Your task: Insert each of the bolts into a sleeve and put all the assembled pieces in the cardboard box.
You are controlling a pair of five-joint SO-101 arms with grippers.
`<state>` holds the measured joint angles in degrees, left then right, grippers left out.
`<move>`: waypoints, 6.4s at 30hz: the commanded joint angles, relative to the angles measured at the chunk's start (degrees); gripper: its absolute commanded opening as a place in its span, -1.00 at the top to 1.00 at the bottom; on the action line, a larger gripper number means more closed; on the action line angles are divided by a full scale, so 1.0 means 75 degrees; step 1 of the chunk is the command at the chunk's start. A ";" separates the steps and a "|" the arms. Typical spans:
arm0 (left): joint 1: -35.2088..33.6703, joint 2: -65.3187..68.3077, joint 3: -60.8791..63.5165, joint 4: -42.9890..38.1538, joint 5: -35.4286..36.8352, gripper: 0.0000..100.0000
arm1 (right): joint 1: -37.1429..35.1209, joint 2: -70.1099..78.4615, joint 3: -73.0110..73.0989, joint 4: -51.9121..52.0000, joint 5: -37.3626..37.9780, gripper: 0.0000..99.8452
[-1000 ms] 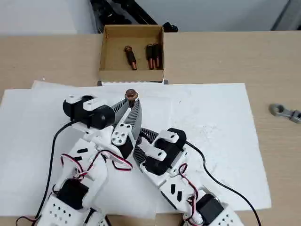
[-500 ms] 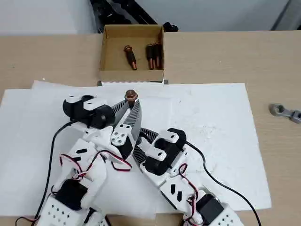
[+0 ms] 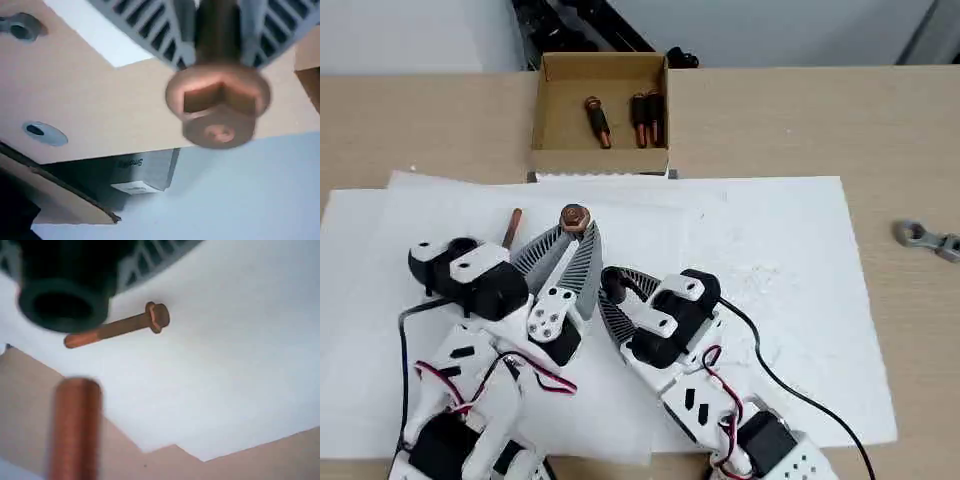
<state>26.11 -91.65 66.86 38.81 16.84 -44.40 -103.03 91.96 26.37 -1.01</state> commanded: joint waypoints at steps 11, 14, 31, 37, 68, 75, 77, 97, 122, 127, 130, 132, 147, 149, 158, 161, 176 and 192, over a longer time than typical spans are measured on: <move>0.0387 -0.0117 -0.0264 0.0082 0.0023 0.99 | 0.0088 -0.0064 -0.0070 -0.0100 0.0070 0.99; 0.0387 -0.0117 -0.0311 0.0223 -0.0199 0.99 | 0.0088 -0.0064 -0.0070 -0.0100 0.0082 0.99; 0.0410 -0.0105 -0.0123 0.0234 -0.0211 0.99 | 0.0088 -0.0064 -0.0059 -0.0100 0.0082 0.99; 0.0422 -0.0105 0.0053 0.0105 -0.0211 0.99 | 0.0088 -0.0064 -0.0059 -0.0100 0.0082 0.99; 0.0375 -0.0105 0.0592 -0.0352 -0.0363 0.99 | 0.0088 -0.0064 -0.0059 -0.0100 0.0082 0.99; 0.0375 -0.0105 0.0533 -0.0270 -0.0375 0.99 | 0.0088 -0.0064 -0.0059 -0.0100 0.0082 0.99; 0.0375 -0.0105 0.0510 -0.0188 -0.0399 0.99 | 0.0088 -0.0064 -0.0059 -0.0100 0.0082 0.99; 0.0375 -0.0105 0.0358 0.0785 -0.0234 0.71 | 0.0088 -0.0064 -0.0059 -0.0100 0.0094 0.99; -0.1020 -0.0105 -0.1026 0.2133 -0.0867 0.87 | 0.0686 -0.0041 -0.0141 -0.0158 0.0047 0.99; -0.2602 -0.0117 -0.0897 0.2145 -0.1301 0.99 | 0.1541 0.0041 -0.0621 -0.0029 0.0047 0.99; -0.3622 -0.0117 -0.0815 0.2544 -0.1524 0.99 | 0.1553 0.0651 -0.1325 0.0545 -0.0012 0.99; -0.4079 -0.0141 -0.0709 0.3036 -0.1688 0.99 | 0.1588 0.1366 -0.1747 0.0627 -0.0152 0.99; -0.4864 -0.0105 -0.0428 0.3012 -0.2684 0.99 | 0.2385 0.9055 -0.7514 0.0053 0.0141 0.99; -0.4864 -0.0105 -0.0428 0.3071 -0.2684 0.99 | 0.2491 0.9934 -0.8428 0.0053 0.0141 0.99; -0.4876 -0.0105 0.0322 0.2778 -0.2684 0.99 | 0.3007 1.3638 -1.2132 0.0006 0.0141 0.99; -0.4935 -0.0105 0.0463 0.2743 -0.2684 0.99 | 0.3171 1.4857 -1.3222 -0.0006 0.0141 0.99; -0.6154 -0.0105 0.0639 0.2731 -0.2684 0.99 | 0.3276 1.9722 -1.7922 0.0053 0.0152 0.98; -0.6142 -0.0105 0.0651 0.2731 -0.2684 0.99 | 0.3264 2.0437 -1.8215 0.0686 0.0105 0.72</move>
<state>-19.78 -92.26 71.96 60.79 -2.95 -20.04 52.22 -40.62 30.59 -0.48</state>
